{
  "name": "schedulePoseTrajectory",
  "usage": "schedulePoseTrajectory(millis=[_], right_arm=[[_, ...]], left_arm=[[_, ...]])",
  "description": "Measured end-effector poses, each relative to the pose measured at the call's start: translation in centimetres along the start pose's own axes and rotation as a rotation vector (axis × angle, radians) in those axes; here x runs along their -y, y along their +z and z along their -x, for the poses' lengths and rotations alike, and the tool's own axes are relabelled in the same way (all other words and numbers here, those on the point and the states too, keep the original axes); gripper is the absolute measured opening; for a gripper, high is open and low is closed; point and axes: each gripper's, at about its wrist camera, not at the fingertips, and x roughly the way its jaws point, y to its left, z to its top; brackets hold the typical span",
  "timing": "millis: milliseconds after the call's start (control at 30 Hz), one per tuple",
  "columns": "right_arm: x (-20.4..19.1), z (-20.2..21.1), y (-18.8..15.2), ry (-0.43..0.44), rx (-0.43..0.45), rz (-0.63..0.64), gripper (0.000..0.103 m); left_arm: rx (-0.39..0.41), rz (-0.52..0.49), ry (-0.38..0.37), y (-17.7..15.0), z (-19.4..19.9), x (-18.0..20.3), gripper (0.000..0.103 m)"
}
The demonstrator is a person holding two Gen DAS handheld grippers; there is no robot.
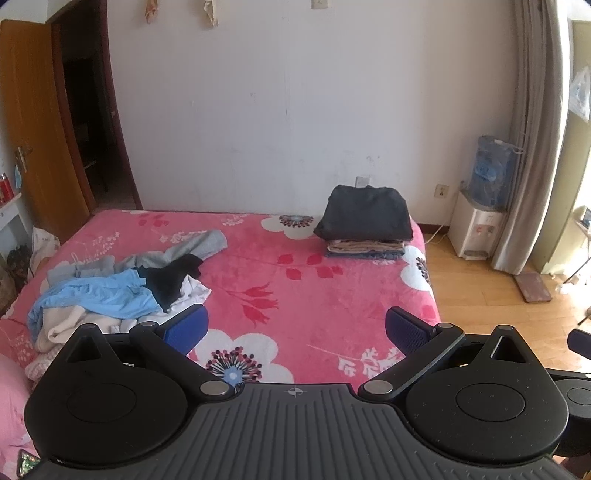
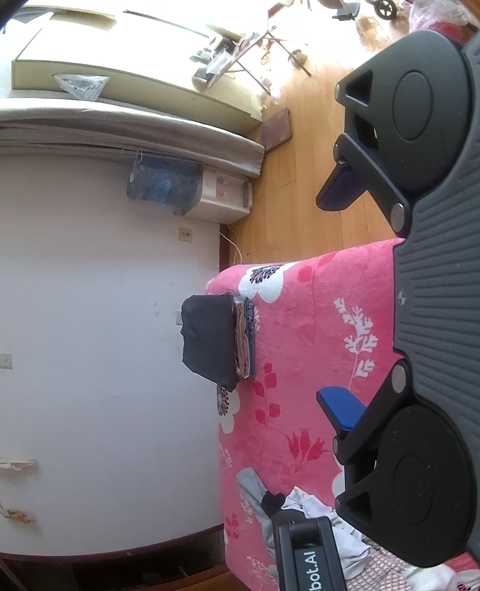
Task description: Fold clothes
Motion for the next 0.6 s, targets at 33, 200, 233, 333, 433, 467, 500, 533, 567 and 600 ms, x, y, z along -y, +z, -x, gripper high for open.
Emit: schedulePoseTrajectory(millis=[33, 200, 233, 333, 433, 467, 500, 533, 567, 600], right_arm=[[-0.06, 0.07, -0.03, 0.0, 0.001, 0.005, 0.103], [-0.12, 0.09, 0.06, -0.001, 0.001, 0.008, 0.103], [-0.12, 0.08, 0.05, 0.0, -0.001, 0.008, 0.103], [-0.22, -0.01, 0.08, -0.002, -0.008, 0.011, 0.103], [-0.3, 0.02, 0.13, -0.005, -0.007, 0.013, 0.103], [-0.35, 0.05, 0.13, -0.006, -0.005, 0.012, 0.103], [-0.39, 0.07, 0.12, -0.007, -0.004, 0.011, 0.103], [-0.41, 0.06, 0.09, -0.007, -0.006, 0.011, 0.103], [-0.42, 0.05, 0.06, -0.008, -0.007, 0.011, 0.103], [-0.43, 0.05, 0.02, -0.008, -0.008, 0.01, 0.103]], left_arm=[[0.001, 0.0, 0.0, -0.03, 0.05, 0.02, 0.103], [-0.002, 0.005, 0.0, -0.04, -0.07, 0.05, 0.103], [-0.004, 0.005, 0.0, -0.03, -0.09, 0.1, 0.103], [-0.003, 0.007, -0.001, 0.04, 0.02, 0.24, 0.103], [0.003, -0.001, -0.002, 0.1, 0.18, 0.29, 0.103], [0.005, -0.001, -0.001, 0.09, 0.22, 0.3, 0.103], [0.006, 0.0, 0.0, 0.09, 0.23, 0.33, 0.103], [0.006, 0.001, -0.002, 0.09, 0.24, 0.34, 0.103], [0.005, 0.003, -0.003, 0.06, 0.25, 0.31, 0.103], [0.004, 0.004, -0.004, 0.02, 0.26, 0.27, 0.103]])
